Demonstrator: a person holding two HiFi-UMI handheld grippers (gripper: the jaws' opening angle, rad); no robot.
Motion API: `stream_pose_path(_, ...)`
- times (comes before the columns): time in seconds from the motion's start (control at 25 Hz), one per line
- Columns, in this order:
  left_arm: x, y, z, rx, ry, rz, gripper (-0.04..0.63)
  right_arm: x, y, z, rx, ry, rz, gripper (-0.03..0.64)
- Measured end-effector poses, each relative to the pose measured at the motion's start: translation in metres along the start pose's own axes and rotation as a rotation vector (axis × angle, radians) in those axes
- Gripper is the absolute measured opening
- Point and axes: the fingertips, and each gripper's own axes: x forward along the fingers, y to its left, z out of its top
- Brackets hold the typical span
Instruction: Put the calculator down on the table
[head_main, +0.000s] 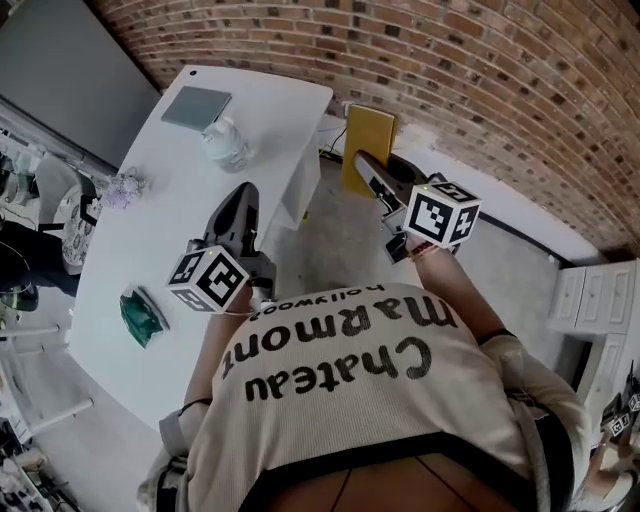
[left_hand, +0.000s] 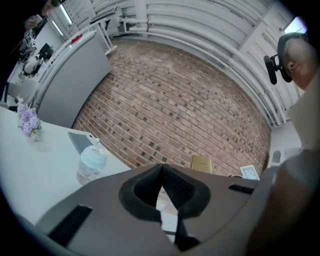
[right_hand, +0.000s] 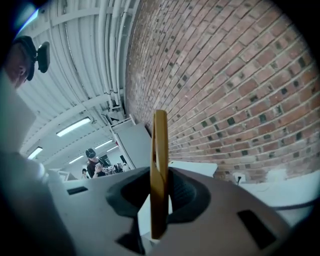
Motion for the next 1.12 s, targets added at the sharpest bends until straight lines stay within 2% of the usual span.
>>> stream_pose_path(0.28,0.042,-0.001,-0.002,0.011,-0.035,0.031,0.003,0.024,-0.038,0.021,-0.01,0.017,0.054,0.092)
stream_pose_path(0.72,0.068,0.028,-0.051,-0.036,0.055,0.137,0.003,0.037,-0.085,-0.026,0.062,0.13,0.023,0.092)
stream_pose_path(1.12,0.126,0.052,-0.053,-0.039,0.08,0.122,0.003,0.078,-0.117,-0.018,0.062,0.17,0.014,0.092)
